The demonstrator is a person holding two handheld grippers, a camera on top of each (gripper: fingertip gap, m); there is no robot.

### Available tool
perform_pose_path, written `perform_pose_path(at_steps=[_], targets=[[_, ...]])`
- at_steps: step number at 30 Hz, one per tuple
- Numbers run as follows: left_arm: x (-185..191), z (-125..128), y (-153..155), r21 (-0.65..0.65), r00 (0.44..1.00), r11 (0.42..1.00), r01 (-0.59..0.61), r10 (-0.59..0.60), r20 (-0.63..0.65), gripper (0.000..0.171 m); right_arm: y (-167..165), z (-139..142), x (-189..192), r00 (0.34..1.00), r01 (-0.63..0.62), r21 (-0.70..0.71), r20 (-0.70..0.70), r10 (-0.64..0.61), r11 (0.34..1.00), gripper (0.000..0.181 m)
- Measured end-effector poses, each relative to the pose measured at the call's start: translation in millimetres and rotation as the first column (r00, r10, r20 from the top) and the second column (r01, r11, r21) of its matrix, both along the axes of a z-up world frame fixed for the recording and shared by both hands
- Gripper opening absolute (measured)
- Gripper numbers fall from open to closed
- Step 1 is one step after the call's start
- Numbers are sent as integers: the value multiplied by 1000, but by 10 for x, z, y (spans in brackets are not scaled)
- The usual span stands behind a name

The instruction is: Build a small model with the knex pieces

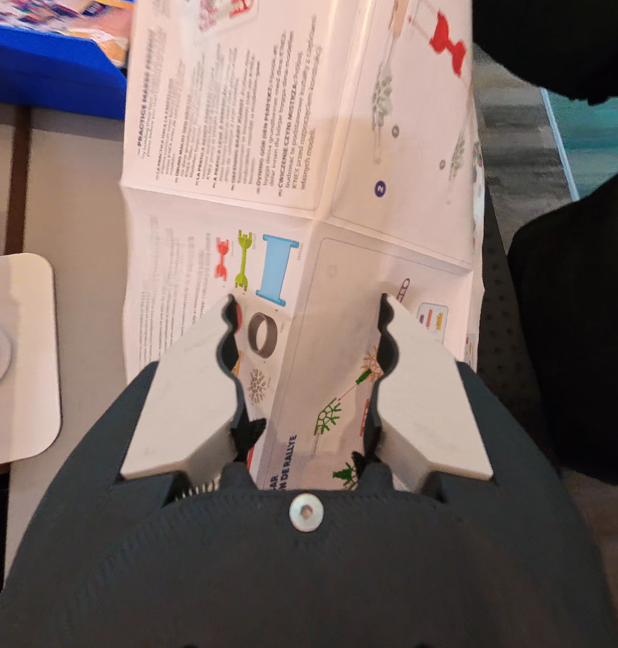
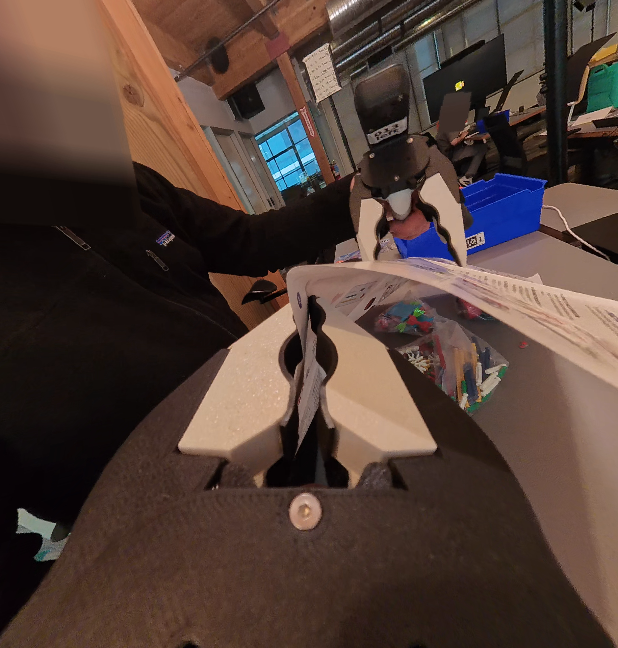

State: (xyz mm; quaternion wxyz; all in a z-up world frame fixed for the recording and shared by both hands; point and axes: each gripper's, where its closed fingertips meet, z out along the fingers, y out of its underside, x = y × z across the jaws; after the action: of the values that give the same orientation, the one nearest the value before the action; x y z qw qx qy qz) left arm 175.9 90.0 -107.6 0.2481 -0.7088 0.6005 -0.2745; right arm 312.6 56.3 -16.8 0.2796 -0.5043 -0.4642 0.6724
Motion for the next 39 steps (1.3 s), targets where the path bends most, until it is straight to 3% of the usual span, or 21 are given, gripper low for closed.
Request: perform_pose_path(at_steps=[8,10,13,17,22,26,28,31,35,39], targets=[[13,-60,-166,-115,994,989,90,-96,-46,2,106,-127,98,997,56,-28,48,-54,998,0],[-23,-61,-157,-134,994,989,70,-80,-70,0,226,-221,123,988,127,-43,97,-122,991,1],[-90,-105,-143,-146,991,988,48,-66,-119,0,350,-336,223,958,232,4,174,-229,973,29],[-82,-66,-199,-148,989,987,66,-84,-123,0,460,-317,339,884,350,232,239,-402,907,61],[-57,-20,-245,-102,977,988,113,-129,-170,0,489,-265,243,828,237,557,312,-465,796,93],[2,51,-334,-109,974,984,142,-158,-160,0,558,-50,331,832,220,616,287,-475,756,97],[27,61,-383,-122,971,980,155,-174,-167,0,492,-69,296,841,144,643,321,-436,752,96],[58,64,-402,-128,968,977,171,-191,-165,0,428,-339,222,820,1,627,446,-360,779,90],[59,49,-408,-136,966,974,181,-202,-164,0,289,-620,208,814,-120,440,557,-166,890,51],[60,68,-418,-136,966,973,187,-207,-152,0,229,-656,227,825,-138,361,557,-95,922,12]])
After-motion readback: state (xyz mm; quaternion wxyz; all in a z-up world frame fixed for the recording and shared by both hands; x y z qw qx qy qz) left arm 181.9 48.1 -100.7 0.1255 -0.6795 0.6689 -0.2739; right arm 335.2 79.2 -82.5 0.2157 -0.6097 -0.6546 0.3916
